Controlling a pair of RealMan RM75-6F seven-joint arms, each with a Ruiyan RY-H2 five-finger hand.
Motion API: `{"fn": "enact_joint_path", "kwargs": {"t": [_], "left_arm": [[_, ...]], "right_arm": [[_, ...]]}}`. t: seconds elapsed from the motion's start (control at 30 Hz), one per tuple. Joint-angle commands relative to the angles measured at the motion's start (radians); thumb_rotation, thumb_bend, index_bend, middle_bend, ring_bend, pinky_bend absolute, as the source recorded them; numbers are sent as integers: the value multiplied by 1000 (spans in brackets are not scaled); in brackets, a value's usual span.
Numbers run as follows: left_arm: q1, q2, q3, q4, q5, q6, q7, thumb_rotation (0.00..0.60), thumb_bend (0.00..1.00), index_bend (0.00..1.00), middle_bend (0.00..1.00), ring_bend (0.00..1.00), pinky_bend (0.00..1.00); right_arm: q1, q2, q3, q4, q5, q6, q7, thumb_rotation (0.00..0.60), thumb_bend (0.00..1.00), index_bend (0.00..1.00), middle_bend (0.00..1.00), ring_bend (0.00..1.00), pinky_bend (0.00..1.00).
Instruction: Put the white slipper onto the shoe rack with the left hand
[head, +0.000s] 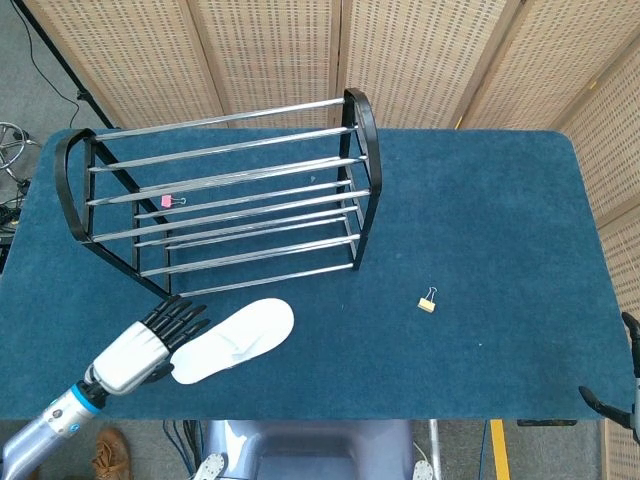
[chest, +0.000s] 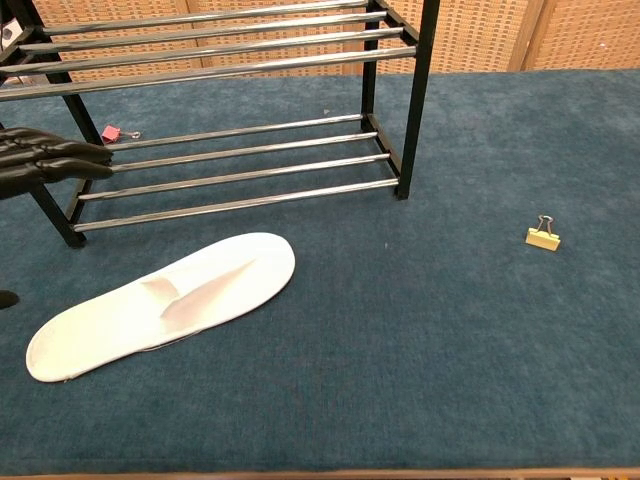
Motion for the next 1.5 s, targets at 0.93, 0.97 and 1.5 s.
{"fn": "enact_joint_path", "kwargs": {"t": [0.93, 0.97, 1.5], "left_arm": [[-191, -314, -70, 86, -218, -298, 311, 600, 246, 151, 88, 52, 164], [-196, -322, -69, 93, -225, -300, 312, 600, 255, 158, 94, 56, 167], [-228, -409, -37, 199, -229, -236, 275, 600, 497, 531, 450, 310, 367]], "right_arm": [[6, 27, 12, 8, 35, -19, 73, 600, 0, 0, 0, 0, 0], [6, 28, 12, 8, 35, -20, 75, 600, 0, 0, 0, 0, 0], [2, 40, 11, 9, 34, -16, 102, 600, 0, 0, 0, 0, 0]]}}
